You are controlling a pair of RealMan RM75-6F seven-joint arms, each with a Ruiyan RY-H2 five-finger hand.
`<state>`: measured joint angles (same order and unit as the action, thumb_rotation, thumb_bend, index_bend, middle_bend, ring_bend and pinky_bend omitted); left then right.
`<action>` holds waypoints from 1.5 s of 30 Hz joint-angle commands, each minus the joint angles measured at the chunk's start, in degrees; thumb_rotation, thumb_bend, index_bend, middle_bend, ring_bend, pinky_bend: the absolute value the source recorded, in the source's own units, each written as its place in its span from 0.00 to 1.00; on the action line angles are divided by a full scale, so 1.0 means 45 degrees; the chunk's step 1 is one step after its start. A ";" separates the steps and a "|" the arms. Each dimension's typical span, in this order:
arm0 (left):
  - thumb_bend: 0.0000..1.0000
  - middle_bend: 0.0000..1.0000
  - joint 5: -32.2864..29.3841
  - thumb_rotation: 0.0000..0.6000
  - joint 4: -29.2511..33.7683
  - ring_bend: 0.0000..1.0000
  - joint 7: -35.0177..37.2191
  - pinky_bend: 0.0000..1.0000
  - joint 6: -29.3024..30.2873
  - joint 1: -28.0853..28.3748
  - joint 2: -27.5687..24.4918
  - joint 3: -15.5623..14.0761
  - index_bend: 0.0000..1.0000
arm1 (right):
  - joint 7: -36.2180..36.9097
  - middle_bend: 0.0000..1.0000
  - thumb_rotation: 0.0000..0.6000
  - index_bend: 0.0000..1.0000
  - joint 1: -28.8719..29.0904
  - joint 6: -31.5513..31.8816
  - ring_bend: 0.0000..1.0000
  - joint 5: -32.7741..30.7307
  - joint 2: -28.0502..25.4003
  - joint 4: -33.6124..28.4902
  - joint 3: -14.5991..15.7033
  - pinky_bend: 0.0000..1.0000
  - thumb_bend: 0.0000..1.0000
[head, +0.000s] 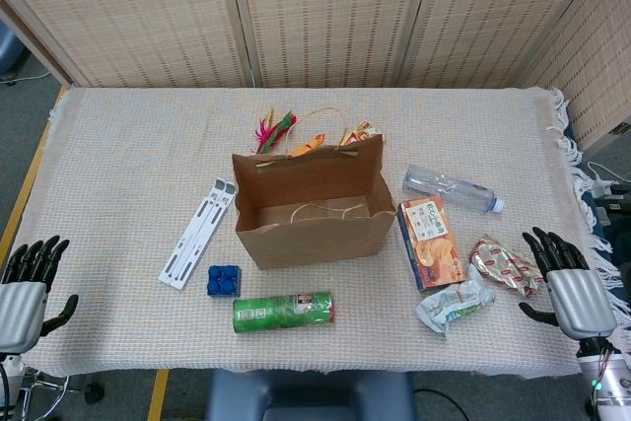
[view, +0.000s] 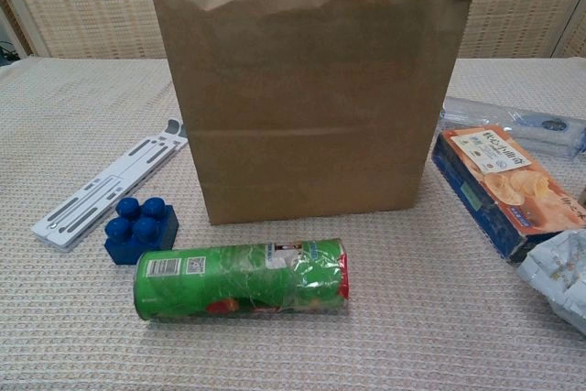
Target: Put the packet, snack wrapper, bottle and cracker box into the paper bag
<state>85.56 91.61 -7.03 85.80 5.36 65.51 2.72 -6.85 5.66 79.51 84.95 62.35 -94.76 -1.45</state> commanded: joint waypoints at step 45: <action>0.36 0.00 -0.0078 1.00 0.0066 0.00 0.0089 0.00 -0.0089 0.0032 -0.0045 0.0007 0.00 | -0.6169 0.47 1.00 0.57 0.1948 -0.3214 0.49 0.0601 0.2731 0.1001 0.0908 0.53 0.18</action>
<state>85.20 91.90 -6.65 85.41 5.50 65.31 2.75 -33.99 14.39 63.08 85.41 73.04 -92.46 2.65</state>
